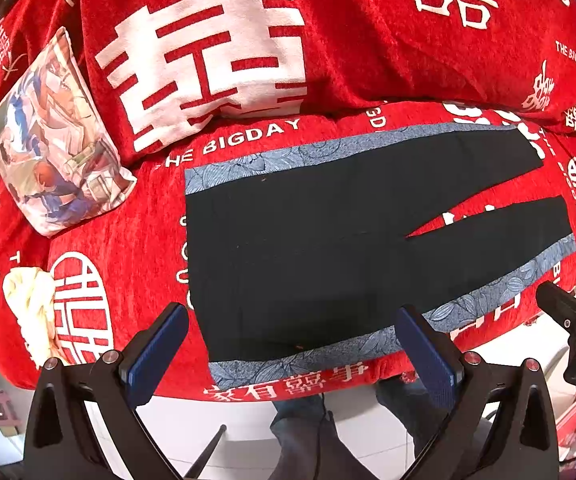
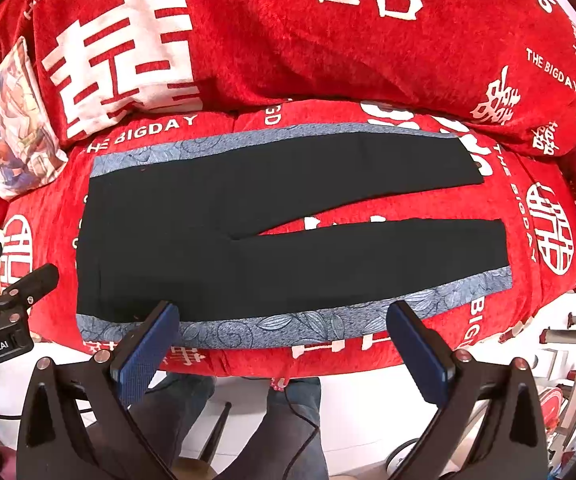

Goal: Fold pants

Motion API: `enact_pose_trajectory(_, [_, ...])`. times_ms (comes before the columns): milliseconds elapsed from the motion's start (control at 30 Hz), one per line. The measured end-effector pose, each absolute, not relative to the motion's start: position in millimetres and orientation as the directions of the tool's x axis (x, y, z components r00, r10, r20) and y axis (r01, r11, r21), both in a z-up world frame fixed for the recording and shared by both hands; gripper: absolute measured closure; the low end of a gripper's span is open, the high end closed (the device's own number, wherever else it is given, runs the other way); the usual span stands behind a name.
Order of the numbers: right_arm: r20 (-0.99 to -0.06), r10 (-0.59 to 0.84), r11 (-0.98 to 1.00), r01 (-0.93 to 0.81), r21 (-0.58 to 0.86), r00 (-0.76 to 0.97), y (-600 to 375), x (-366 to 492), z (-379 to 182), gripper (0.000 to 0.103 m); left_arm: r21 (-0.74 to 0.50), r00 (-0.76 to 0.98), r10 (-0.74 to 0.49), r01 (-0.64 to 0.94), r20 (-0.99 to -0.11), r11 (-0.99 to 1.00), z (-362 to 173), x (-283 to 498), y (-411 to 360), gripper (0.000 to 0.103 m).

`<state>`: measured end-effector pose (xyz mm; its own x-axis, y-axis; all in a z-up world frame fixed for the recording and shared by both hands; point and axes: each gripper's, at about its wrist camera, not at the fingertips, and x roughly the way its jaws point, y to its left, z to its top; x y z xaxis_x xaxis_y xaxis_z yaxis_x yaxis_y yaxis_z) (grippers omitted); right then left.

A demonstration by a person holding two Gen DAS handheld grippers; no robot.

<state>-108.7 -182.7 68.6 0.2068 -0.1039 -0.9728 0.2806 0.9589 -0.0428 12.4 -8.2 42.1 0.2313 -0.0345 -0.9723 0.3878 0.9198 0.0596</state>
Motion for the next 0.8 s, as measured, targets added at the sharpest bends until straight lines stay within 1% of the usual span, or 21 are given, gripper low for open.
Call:
enact_pose_trajectory(167, [-0.971, -0.1, 0.956, 0.291, -0.034, 0.216, -188.6, -111.2, 68.0, 0.0, 0.073, 0.238, -0.023, 0.385, -0.971, 0.92, 42.2, 10.9, -13.9, 0.0])
enact_pose_trajectory(267, [-0.972, -0.084, 0.957, 0.288, -0.018, 0.219, -193.6, -112.0, 65.9, 0.0, 0.059, 0.228, -0.027, 0.365, -0.973, 0.929, 38.3, 7.0, -16.1, 0.0])
enact_pose_trajectory(400, [-0.973, -0.056, 0.969, 0.247, 0.002, 0.225, -200.7, -117.2, 61.8, 0.0, 0.038, 0.203, -0.028, 0.314, -0.979, 0.949, 26.9, -0.3, -23.5, 0.0])
enact_pose_trajectory(567, [-0.976, -0.005, 0.982, 0.184, 0.036, 0.218, -221.6, -120.8, 50.8, 0.0, 0.067, 0.2, 0.016, 0.247, -0.98, 0.967, 16.4, -12.3, -41.6, 0.0])
enact_pose_trajectory(800, [-0.983, 0.053, 0.99, 0.123, 0.075, 0.175, -242.9, -113.2, 18.8, 0.0, 0.074, 0.154, 0.05, 0.153, -0.987, 0.986, -3.0, -31.5, -48.1, 0.0])
